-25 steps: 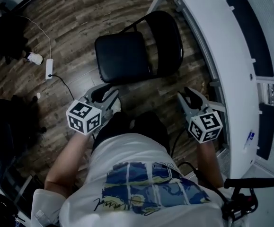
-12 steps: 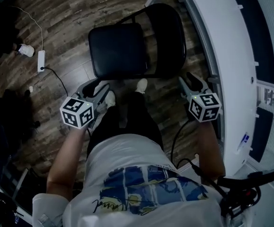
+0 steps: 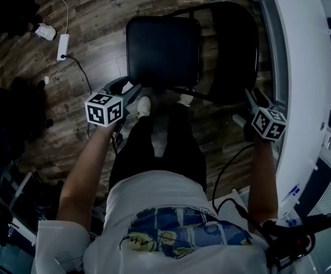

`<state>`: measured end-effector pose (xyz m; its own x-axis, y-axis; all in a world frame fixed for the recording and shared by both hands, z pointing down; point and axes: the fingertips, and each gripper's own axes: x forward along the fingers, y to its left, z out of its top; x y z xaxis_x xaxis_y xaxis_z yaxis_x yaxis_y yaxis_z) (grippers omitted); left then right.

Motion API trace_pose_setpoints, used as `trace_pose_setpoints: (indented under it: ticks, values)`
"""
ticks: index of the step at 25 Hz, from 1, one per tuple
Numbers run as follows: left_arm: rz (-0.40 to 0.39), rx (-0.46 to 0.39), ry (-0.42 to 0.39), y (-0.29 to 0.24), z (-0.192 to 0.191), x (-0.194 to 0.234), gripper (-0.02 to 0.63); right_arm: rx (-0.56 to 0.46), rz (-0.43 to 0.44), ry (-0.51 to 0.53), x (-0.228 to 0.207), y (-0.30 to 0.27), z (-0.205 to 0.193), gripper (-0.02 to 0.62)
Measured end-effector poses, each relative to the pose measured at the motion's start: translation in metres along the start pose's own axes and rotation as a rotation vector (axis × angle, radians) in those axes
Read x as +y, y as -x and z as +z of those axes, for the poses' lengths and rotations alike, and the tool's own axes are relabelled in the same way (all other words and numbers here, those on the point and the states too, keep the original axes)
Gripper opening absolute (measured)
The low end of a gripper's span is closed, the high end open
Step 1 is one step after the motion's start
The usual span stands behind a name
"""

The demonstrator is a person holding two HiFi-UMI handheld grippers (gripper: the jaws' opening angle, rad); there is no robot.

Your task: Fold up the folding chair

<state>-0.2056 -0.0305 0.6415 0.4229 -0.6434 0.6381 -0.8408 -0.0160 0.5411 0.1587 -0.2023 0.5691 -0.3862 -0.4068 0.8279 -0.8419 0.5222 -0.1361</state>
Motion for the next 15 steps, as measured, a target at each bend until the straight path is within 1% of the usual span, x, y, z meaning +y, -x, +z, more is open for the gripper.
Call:
trace_pose_setpoints:
  ticks: [5, 9, 12, 15]
  values:
    - [0.039, 0.040, 0.062, -0.037, -0.019, 0.047, 0.252, 0.025, 0.035, -0.018, -0.002, -0.028, -0.009, 0.196]
    - [0.069, 0.084, 0.114, -0.065, -0.049, 0.085, 0.261, 0.009, 0.078, -0.077, -0.001, -0.038, -0.009, 0.196]
    - [0.084, 0.104, 0.148, -0.084, -0.066, 0.106, 0.267, -0.008, 0.073, -0.040, 0.003, -0.042, -0.006, 0.195]
    - [0.101, 0.113, 0.182, -0.099, -0.083, 0.125, 0.270, -0.012, 0.081, -0.066, 0.004, -0.049, -0.008, 0.195]
